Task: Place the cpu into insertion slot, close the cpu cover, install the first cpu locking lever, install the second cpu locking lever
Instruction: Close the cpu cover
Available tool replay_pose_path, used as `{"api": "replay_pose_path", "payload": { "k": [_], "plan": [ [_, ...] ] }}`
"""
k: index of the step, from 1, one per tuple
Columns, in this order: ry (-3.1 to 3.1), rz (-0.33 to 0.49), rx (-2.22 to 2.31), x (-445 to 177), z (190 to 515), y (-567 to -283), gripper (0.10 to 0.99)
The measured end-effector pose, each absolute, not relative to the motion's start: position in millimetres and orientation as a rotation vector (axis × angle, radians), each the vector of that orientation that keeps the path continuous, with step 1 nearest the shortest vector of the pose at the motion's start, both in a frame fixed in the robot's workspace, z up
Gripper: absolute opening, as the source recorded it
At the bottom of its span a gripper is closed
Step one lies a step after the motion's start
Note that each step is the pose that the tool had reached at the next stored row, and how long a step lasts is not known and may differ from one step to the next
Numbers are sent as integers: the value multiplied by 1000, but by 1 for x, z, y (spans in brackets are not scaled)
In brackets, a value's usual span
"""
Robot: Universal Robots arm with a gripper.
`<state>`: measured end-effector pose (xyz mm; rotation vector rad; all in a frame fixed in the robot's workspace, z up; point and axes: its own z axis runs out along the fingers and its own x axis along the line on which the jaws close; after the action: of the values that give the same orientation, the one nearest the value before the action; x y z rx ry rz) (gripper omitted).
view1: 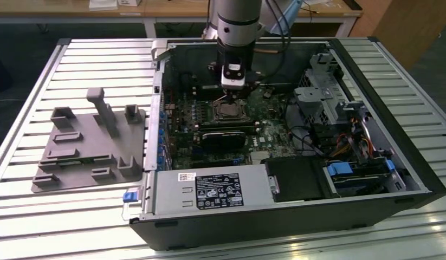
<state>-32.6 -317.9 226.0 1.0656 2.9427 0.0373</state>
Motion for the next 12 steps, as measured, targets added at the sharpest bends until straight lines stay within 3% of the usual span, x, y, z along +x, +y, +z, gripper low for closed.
{"api": "replay_pose_path", "payload": {
  "k": [12],
  "plan": [
    [3043, 35, 740, -33, 226, -318, 102]
  ]
}}
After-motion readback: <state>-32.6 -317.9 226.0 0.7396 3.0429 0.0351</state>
